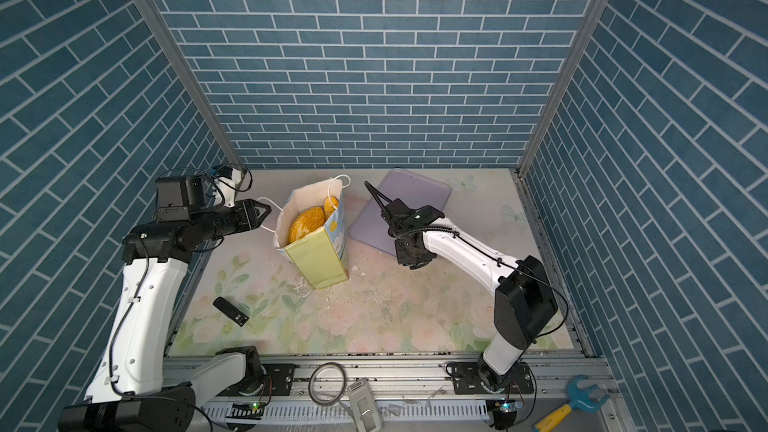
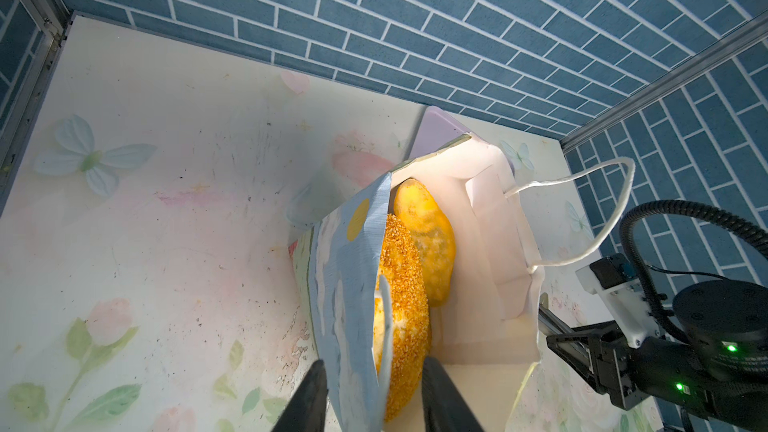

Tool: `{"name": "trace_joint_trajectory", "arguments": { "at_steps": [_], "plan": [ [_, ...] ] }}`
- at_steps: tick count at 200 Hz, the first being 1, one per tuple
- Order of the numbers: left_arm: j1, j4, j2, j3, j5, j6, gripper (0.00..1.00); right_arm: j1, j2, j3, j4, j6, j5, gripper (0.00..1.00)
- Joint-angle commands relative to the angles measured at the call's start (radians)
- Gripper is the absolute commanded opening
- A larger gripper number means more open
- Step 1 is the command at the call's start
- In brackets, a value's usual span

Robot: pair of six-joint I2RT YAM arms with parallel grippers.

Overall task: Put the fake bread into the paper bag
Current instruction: 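Lift the round striped bun with the right tongs over the bag, then lower the round striped bun into the bag and open the right tongs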

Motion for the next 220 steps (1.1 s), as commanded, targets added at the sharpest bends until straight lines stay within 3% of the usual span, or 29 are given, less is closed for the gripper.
{"name": "trace_joint_trajectory", "arguments": {
  "at_steps": [1,84,153,220],
  "plan": [
    [0.006,-0.011,-0.002,0.027,-0.010,-0.003,0.40,0.000,-0.037,0.070,-0.033,0.009,0.033,0.33],
    [0.006,0.012,-0.017,-0.002,0.014,-0.048,0.38,0.020,-0.172,0.361,-0.041,-0.168,0.093,0.31],
    [0.006,0.082,-0.042,-0.072,0.048,-0.107,0.16,0.214,-0.099,0.721,0.012,-0.451,0.148,0.33],
    [0.006,0.135,-0.076,-0.110,0.071,-0.169,0.01,0.337,0.015,0.809,0.072,-0.515,0.075,0.35]
  ]
}}
